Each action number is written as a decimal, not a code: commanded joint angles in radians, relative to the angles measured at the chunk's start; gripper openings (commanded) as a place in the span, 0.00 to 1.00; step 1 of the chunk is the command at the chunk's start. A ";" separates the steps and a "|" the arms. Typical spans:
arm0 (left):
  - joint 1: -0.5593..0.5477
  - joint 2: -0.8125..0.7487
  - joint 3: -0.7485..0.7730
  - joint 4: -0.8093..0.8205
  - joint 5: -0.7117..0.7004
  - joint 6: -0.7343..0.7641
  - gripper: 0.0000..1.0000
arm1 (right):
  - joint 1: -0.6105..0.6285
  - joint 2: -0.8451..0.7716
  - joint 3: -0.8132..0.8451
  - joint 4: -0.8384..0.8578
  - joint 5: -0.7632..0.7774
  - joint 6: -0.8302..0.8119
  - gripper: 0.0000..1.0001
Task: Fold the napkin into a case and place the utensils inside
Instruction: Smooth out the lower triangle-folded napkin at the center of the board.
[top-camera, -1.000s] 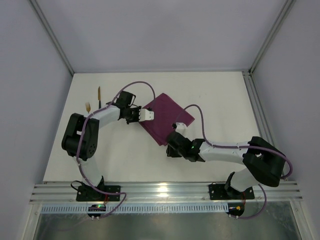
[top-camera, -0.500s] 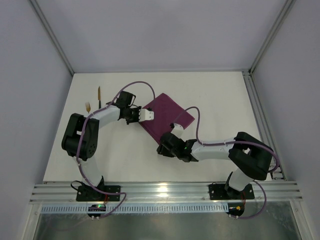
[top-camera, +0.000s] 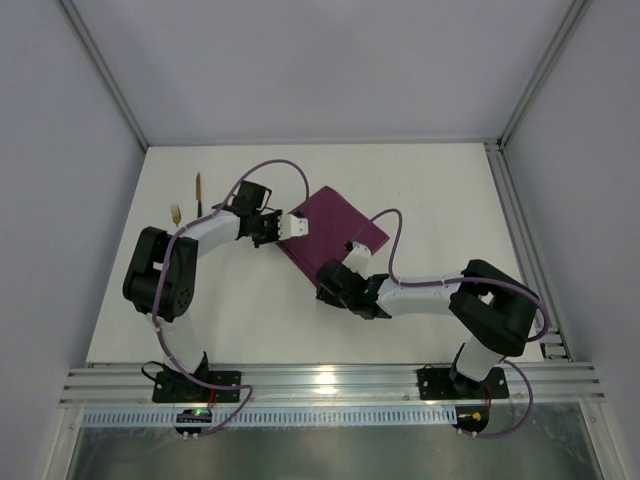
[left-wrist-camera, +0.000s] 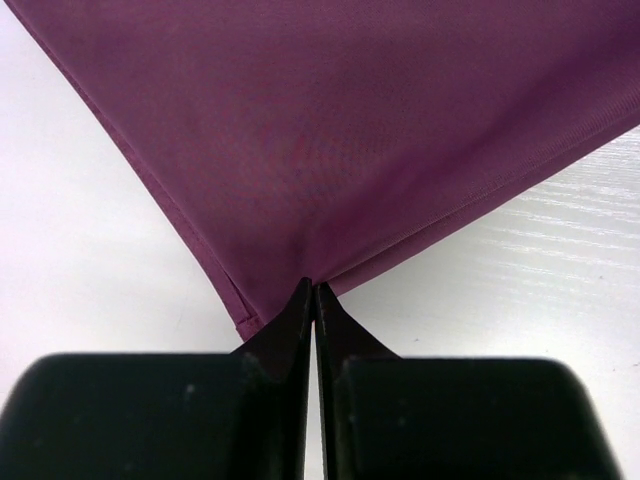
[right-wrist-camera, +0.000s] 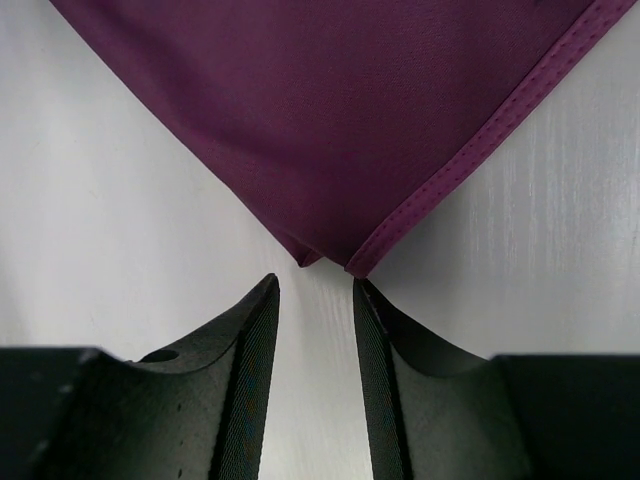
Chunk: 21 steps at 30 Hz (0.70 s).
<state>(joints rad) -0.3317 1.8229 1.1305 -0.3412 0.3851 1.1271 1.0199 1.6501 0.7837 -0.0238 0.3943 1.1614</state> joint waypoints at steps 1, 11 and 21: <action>0.000 -0.022 0.025 0.018 0.000 -0.012 0.00 | -0.006 0.028 0.023 -0.044 0.087 0.011 0.40; 0.000 -0.022 0.032 0.004 0.020 -0.032 0.00 | -0.014 0.091 0.075 -0.057 0.112 -0.005 0.32; 0.011 -0.008 0.049 0.017 -0.011 -0.040 0.00 | -0.018 0.088 0.054 -0.068 0.118 0.001 0.04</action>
<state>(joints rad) -0.3313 1.8229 1.1461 -0.3424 0.3809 1.0985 1.0058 1.7264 0.8501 -0.0406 0.4633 1.1614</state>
